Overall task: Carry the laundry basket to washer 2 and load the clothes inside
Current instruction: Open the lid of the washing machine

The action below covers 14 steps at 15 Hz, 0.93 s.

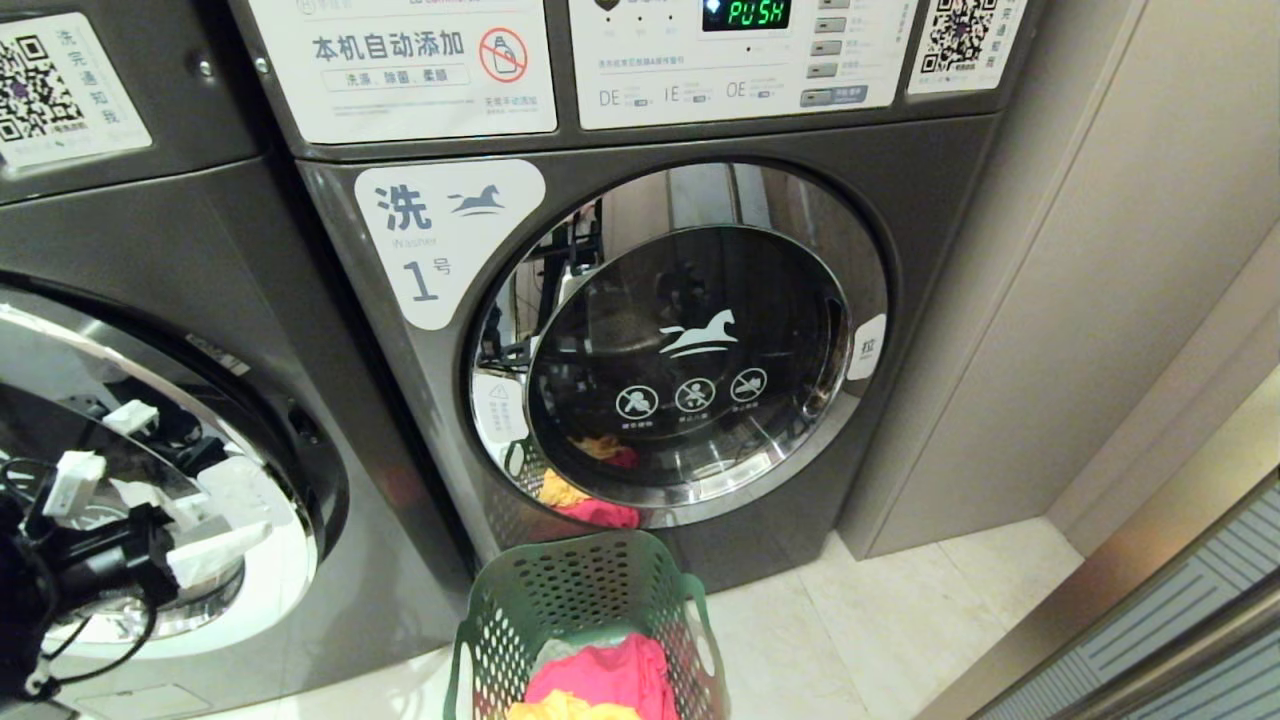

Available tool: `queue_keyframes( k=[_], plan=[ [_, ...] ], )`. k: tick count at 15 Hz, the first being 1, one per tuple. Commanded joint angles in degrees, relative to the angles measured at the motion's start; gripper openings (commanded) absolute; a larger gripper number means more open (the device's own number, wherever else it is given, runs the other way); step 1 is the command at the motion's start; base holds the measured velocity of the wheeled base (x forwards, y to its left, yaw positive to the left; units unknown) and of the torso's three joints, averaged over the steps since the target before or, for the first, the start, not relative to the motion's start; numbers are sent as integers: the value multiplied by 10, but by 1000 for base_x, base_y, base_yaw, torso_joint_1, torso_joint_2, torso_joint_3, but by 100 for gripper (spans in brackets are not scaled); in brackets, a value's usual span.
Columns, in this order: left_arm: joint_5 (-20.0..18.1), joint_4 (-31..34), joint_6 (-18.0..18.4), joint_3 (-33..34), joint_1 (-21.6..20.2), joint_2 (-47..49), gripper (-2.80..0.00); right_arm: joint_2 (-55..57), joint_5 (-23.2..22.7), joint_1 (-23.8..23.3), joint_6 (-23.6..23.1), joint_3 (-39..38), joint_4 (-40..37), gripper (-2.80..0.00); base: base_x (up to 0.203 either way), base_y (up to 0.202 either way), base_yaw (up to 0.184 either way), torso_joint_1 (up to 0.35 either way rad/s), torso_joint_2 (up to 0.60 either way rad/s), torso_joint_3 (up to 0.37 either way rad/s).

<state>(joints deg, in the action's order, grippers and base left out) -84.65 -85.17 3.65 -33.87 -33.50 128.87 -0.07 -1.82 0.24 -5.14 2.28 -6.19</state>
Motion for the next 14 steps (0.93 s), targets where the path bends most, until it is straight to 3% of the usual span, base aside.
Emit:
queue_keyframes(
  k=[1, 10, 14],
  plan=[
    [8, -7, 0, 2, -39, -25, 0, 1, -1, 0, 0, 0, 0, -280, 0, 0, 0, 0, 0, 0],
    [-30, -8, 4, 33, -168, -49, 0, 1, 0, 0, 0, 0, 0, -280, 0, 0, 0, 0, 0, 0],
    [-29, -4, 4, 122, -264, -150, 0, 1, 0, 0, 0, 0, 0, -280, 0, 0, 0, 0, 0, 0]
  ],
)
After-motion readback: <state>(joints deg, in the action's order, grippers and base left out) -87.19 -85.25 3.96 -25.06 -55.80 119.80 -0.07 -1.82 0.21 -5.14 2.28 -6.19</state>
